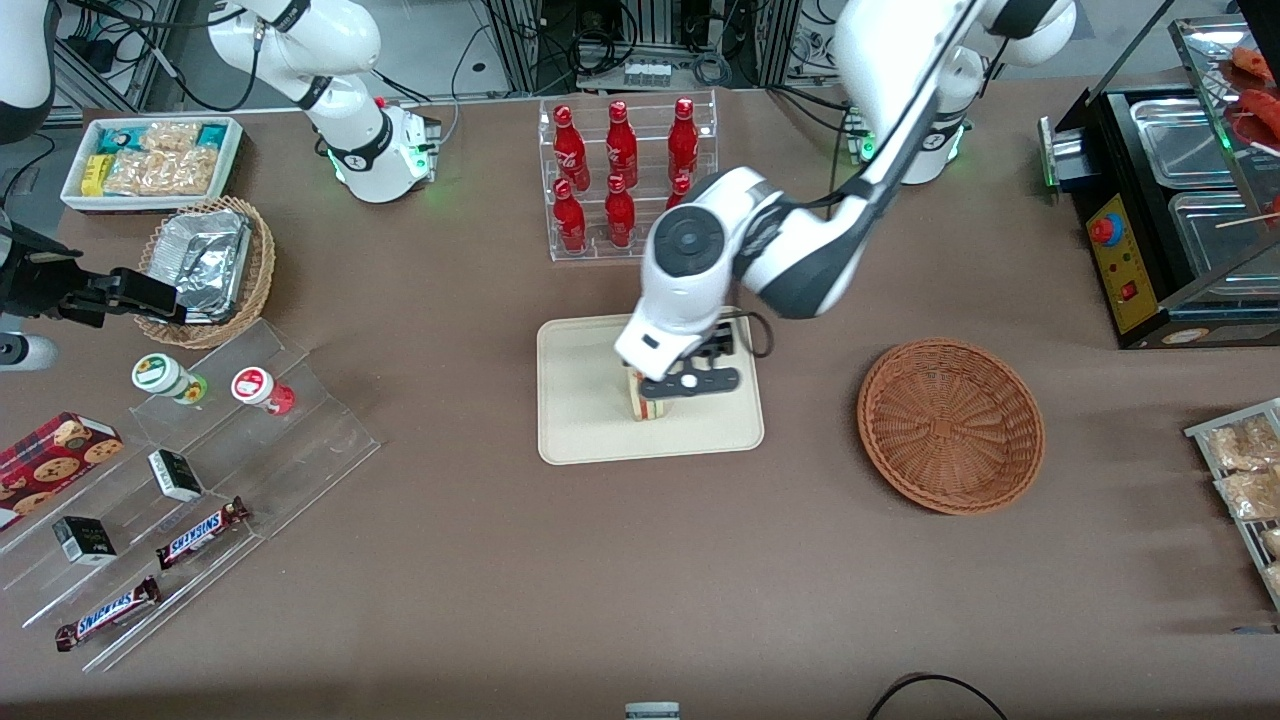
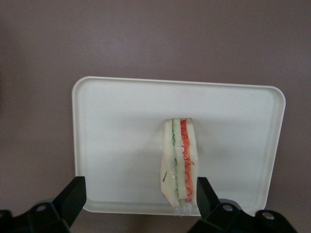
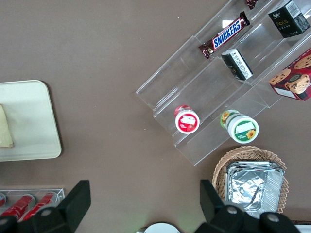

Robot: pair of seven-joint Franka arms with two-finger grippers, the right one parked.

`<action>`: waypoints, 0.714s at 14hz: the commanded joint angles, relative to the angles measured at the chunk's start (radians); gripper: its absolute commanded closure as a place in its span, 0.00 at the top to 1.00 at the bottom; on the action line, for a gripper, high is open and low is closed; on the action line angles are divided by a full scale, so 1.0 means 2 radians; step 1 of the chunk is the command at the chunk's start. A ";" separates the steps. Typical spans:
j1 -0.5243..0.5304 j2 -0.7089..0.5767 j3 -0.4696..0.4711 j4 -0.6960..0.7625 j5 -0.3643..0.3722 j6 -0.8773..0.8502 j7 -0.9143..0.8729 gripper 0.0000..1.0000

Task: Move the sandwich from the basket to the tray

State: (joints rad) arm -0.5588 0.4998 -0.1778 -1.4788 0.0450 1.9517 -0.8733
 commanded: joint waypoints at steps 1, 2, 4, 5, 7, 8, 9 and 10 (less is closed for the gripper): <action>0.040 -0.042 -0.003 -0.013 0.002 -0.049 0.012 1.00; 0.055 -0.053 -0.003 -0.013 -0.002 -0.062 0.031 1.00; 0.081 -0.075 -0.003 -0.015 -0.005 -0.087 0.072 1.00; 0.090 -0.083 -0.003 -0.015 -0.005 -0.102 0.082 1.00; 0.120 -0.110 -0.003 -0.018 -0.005 -0.131 0.135 1.00; 0.133 -0.121 -0.003 -0.018 -0.005 -0.150 0.164 1.00; 0.146 -0.132 -0.003 -0.019 -0.006 -0.164 0.184 1.00; 0.159 -0.141 -0.003 -0.021 -0.006 -0.177 0.200 1.00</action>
State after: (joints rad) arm -0.2892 0.2814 -0.1752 -1.4826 0.0426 1.6383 -0.5441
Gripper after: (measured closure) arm 0.000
